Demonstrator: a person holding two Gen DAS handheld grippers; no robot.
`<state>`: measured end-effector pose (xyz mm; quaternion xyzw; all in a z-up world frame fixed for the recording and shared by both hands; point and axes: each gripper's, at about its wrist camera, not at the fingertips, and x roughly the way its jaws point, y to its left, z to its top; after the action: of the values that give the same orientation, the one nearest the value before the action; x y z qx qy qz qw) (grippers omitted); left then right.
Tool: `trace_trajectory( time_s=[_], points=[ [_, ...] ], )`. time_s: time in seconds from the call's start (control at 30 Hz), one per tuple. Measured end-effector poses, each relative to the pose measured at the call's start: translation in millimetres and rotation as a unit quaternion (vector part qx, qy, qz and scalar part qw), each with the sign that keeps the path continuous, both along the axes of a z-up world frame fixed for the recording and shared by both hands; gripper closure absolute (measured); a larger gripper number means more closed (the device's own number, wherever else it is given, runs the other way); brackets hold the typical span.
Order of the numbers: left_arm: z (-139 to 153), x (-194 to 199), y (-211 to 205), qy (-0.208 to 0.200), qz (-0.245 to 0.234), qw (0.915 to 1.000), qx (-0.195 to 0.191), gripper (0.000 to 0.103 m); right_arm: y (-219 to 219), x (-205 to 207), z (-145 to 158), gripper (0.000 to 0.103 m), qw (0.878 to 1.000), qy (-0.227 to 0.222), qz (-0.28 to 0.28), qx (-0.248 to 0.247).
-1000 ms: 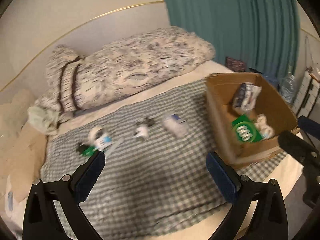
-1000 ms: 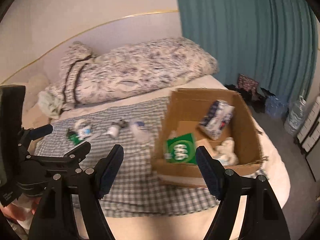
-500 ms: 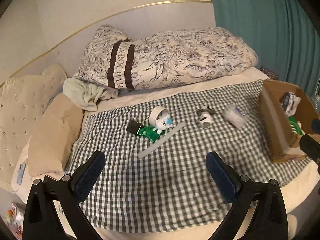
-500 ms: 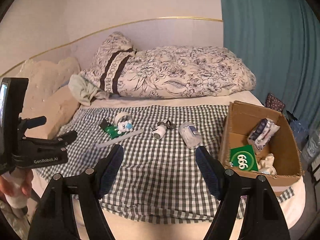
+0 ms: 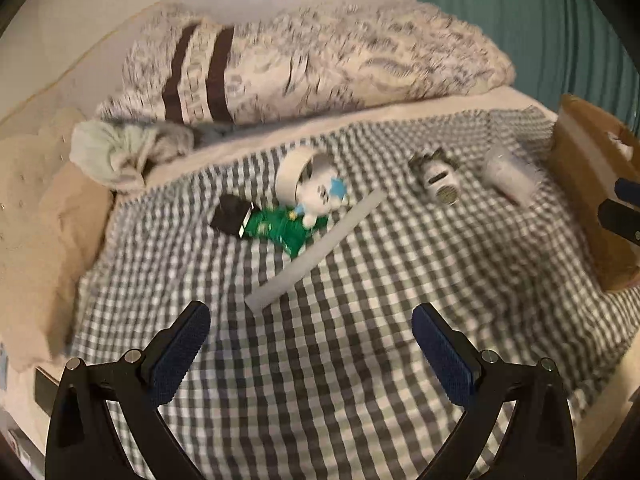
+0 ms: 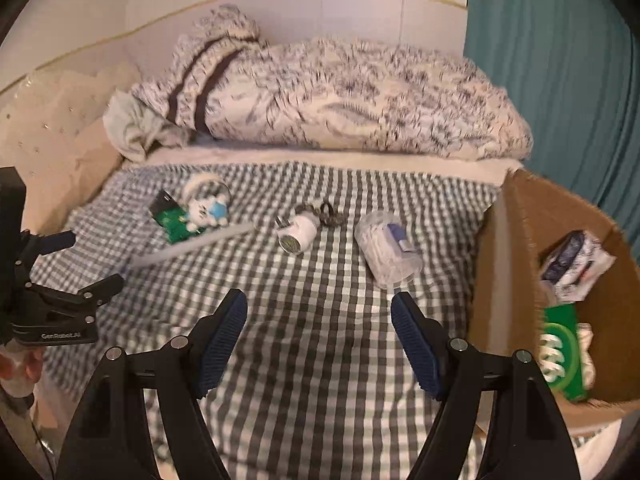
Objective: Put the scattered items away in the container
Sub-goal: 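Move both grippers back over the items on the gingham sheet, then grasp the white plastic strip with left gripper while right grasps the clear swab tub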
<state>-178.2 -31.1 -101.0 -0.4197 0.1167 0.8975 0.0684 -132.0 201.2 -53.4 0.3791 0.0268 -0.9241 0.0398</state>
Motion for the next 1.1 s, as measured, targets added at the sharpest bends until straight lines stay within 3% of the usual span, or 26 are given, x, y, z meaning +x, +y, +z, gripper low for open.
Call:
trace_trajectory(
  time_s=[0.3,0.43,0.63,0.8,0.9,1.0,1.1],
  points=[
    [-47,-46,-1,-0.025,0.030,0.9992,-0.003,0.000,-4,-52,-49,0.028,0.999,-0.038,0.001,-0.009],
    [-60,-62,-1,0.002,0.051,0.9985,-0.018,0.000,-2,-71,-62,0.028,0.999,-0.043,-0.006,0.021],
    [-82,-81,-3,-0.012,0.042,0.9985,-0.032,0.000,12,-101,-76,0.028,0.996,-0.063,-0.025,0.056],
    [-93,-87,-5,-0.007,0.041,0.9990,-0.017,0.000,29,-121,-89,0.028,0.991,-0.081,-0.069,0.080],
    [-96,-94,-4,-0.028,0.044,0.9986,-0.009,0.001,30,-129,-94,0.028,0.986,-0.073,-0.082,0.122],
    [-94,-103,-5,-0.062,0.039,0.9970,0.026,0.016,28,-139,-100,0.028,0.977,-0.069,-0.098,0.177],
    [-93,-102,2,-0.064,0.023,0.9976,0.014,0.031,25,-149,-103,0.025,0.969,-0.056,-0.104,0.219]
  ],
)
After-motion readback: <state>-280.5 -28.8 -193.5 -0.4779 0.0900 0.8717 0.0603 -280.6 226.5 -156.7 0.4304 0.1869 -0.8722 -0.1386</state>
